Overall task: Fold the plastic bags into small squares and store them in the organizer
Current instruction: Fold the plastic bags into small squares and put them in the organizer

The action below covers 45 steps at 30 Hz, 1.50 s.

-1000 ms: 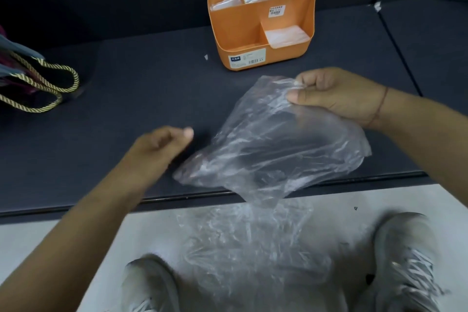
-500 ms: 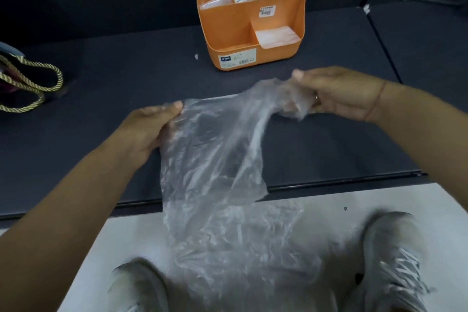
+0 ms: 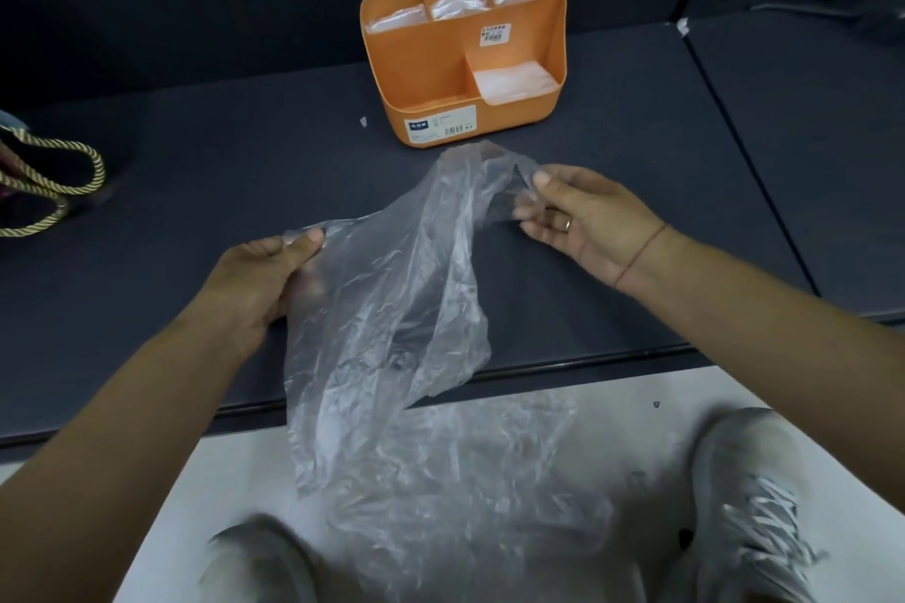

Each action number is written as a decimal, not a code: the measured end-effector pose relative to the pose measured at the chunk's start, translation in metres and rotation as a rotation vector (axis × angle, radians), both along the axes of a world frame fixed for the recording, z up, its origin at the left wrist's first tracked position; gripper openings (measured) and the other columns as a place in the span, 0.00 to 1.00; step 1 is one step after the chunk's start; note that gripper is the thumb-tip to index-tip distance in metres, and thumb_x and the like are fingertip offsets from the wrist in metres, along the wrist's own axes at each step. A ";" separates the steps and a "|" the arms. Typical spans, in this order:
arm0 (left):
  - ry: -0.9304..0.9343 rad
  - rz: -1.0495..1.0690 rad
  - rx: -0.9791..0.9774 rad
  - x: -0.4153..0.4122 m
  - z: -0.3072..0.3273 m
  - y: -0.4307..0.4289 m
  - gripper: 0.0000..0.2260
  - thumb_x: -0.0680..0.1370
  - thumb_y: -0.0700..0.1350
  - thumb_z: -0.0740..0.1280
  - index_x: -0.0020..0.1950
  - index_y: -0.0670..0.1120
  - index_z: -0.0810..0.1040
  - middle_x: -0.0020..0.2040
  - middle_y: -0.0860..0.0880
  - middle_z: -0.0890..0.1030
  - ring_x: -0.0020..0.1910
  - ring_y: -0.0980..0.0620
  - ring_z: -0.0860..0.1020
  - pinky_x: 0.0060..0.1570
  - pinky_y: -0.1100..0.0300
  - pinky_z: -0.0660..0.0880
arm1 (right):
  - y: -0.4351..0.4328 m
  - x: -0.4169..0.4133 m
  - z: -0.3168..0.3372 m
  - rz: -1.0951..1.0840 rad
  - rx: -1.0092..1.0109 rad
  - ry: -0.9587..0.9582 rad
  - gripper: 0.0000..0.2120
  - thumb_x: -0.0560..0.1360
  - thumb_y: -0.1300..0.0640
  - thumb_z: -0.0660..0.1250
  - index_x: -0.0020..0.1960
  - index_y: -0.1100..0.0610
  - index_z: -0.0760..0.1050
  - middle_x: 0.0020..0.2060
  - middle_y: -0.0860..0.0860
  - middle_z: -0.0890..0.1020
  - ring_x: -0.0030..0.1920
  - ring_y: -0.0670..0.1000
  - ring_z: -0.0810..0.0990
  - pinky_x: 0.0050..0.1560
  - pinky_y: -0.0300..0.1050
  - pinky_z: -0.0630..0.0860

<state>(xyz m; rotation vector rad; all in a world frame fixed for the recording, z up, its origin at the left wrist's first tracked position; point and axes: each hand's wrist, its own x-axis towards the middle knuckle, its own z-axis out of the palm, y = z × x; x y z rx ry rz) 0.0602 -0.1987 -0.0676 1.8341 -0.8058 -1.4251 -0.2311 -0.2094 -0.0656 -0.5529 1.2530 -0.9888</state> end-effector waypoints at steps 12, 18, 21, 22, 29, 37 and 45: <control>-0.025 0.066 -0.060 0.009 -0.006 -0.010 0.06 0.77 0.47 0.71 0.44 0.46 0.82 0.34 0.51 0.84 0.31 0.55 0.81 0.33 0.63 0.80 | -0.036 -0.053 0.007 -0.033 -0.080 0.406 0.11 0.77 0.68 0.65 0.57 0.57 0.74 0.48 0.56 0.77 0.39 0.47 0.77 0.35 0.34 0.78; 0.077 0.141 -0.104 -0.004 -0.001 -0.023 0.07 0.80 0.48 0.67 0.47 0.47 0.80 0.38 0.53 0.85 0.36 0.57 0.83 0.36 0.61 0.79 | -0.050 -0.052 0.004 -0.194 -0.148 0.572 0.12 0.79 0.57 0.65 0.61 0.56 0.69 0.54 0.51 0.73 0.51 0.47 0.77 0.49 0.40 0.80; 0.076 0.083 -0.021 -0.004 0.007 -0.003 0.14 0.81 0.55 0.62 0.52 0.47 0.80 0.46 0.50 0.86 0.43 0.54 0.85 0.38 0.60 0.79 | -0.018 -0.051 0.001 -0.084 -0.193 0.829 0.22 0.74 0.43 0.67 0.63 0.52 0.70 0.59 0.51 0.75 0.58 0.47 0.75 0.61 0.44 0.74; 0.072 0.067 0.006 -0.002 0.007 0.009 0.15 0.81 0.56 0.61 0.52 0.46 0.80 0.46 0.50 0.86 0.44 0.53 0.85 0.36 0.60 0.79 | -0.001 -0.045 0.002 -0.023 -0.236 0.809 0.21 0.73 0.41 0.68 0.60 0.51 0.72 0.57 0.51 0.76 0.56 0.46 0.76 0.58 0.44 0.74; 0.313 0.032 0.148 -0.008 0.023 0.080 0.28 0.69 0.59 0.68 0.65 0.47 0.77 0.58 0.47 0.83 0.52 0.46 0.84 0.42 0.56 0.82 | 0.090 0.027 0.007 0.473 -0.205 0.304 0.26 0.67 0.45 0.72 0.63 0.51 0.73 0.44 0.52 0.77 0.43 0.47 0.76 0.44 0.40 0.76; 0.235 0.191 0.087 -0.007 0.014 0.077 0.12 0.76 0.46 0.69 0.51 0.38 0.80 0.48 0.43 0.85 0.44 0.48 0.85 0.38 0.61 0.81 | 0.071 0.019 0.002 0.280 -0.029 -0.067 0.12 0.65 0.50 0.70 0.45 0.54 0.81 0.45 0.50 0.84 0.48 0.48 0.80 0.52 0.40 0.76; 0.172 0.221 0.070 0.005 0.001 0.070 0.08 0.78 0.45 0.69 0.48 0.41 0.80 0.41 0.48 0.85 0.38 0.50 0.85 0.34 0.63 0.80 | 0.043 -0.049 0.004 0.451 0.109 -0.281 0.15 0.72 0.42 0.68 0.47 0.53 0.73 0.57 0.51 0.81 0.58 0.47 0.79 0.57 0.43 0.76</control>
